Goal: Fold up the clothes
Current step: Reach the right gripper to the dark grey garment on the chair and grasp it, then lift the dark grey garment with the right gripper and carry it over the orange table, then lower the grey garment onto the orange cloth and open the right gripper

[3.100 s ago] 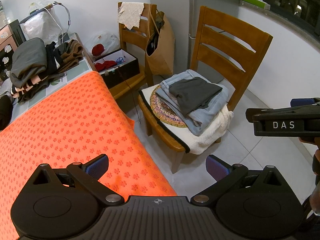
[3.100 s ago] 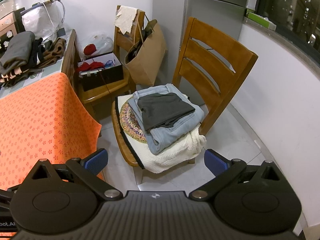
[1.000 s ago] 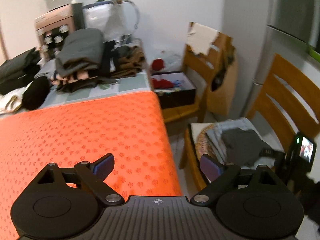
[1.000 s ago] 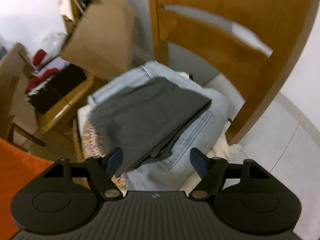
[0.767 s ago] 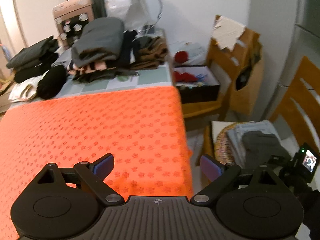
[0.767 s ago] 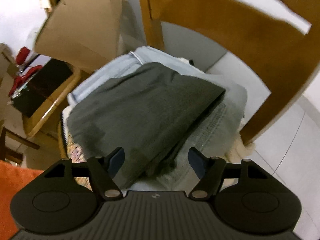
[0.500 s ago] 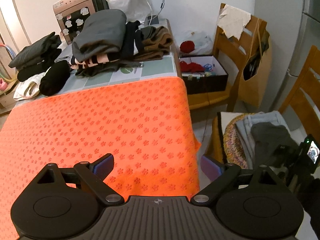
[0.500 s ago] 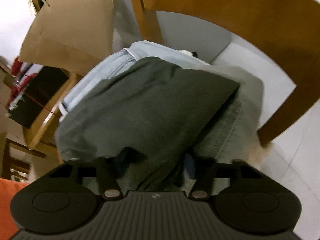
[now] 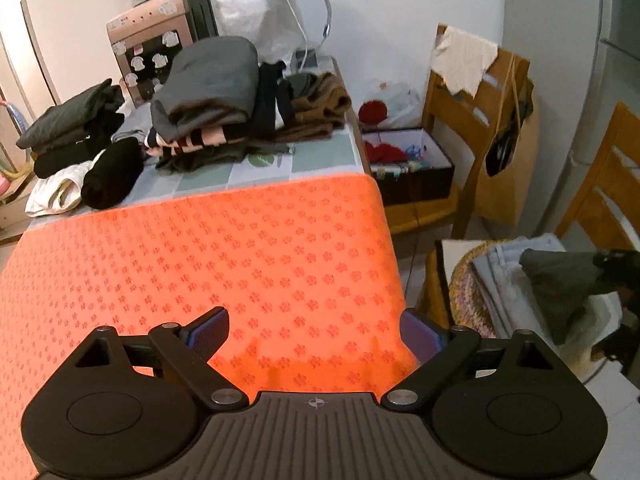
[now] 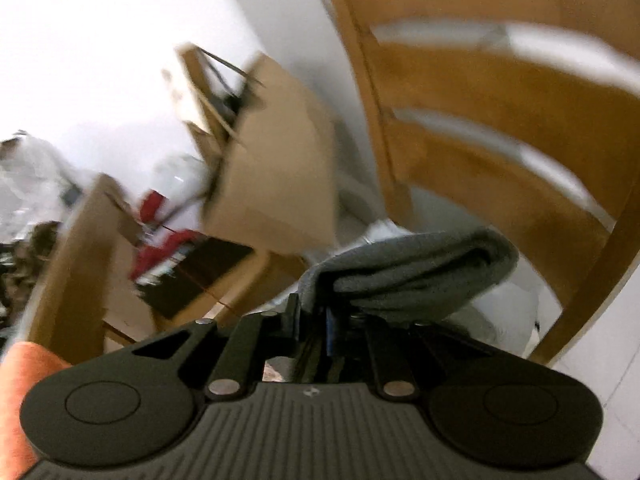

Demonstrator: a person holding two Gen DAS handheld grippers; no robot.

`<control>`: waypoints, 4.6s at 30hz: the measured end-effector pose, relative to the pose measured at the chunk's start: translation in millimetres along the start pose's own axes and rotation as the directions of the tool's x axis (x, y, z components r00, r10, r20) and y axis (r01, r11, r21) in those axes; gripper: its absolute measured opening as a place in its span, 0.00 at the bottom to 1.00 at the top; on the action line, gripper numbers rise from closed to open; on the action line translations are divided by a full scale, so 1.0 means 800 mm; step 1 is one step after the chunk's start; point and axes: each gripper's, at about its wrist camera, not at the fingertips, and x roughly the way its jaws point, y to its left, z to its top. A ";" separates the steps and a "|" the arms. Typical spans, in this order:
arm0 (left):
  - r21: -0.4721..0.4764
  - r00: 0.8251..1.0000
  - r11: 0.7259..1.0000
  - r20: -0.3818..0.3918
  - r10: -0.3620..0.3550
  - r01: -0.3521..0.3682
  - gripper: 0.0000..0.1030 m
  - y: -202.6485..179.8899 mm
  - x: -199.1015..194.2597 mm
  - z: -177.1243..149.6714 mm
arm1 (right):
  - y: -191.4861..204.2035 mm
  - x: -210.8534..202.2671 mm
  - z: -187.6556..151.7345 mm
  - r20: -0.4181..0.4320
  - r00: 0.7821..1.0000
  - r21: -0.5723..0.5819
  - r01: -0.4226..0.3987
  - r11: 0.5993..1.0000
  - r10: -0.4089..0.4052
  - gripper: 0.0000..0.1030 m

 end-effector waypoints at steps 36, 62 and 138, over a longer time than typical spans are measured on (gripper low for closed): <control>-0.150 0.977 0.971 0.136 -0.164 0.184 0.90 0.472 -0.185 -0.162 | 0.617 -0.443 -0.212 -0.225 0.861 -0.534 -0.501 0.681 0.457 0.11; -0.345 0.999 0.938 0.036 0.023 -0.009 0.90 0.531 -0.188 -0.208 | 0.711 -0.455 -0.490 -0.770 0.564 -0.551 -0.824 0.135 0.298 0.16; -0.324 0.967 0.917 0.028 0.255 -0.232 0.15 0.558 -0.136 -0.142 | 0.502 -0.401 -0.230 -0.288 0.940 -0.527 -0.313 0.790 0.181 0.02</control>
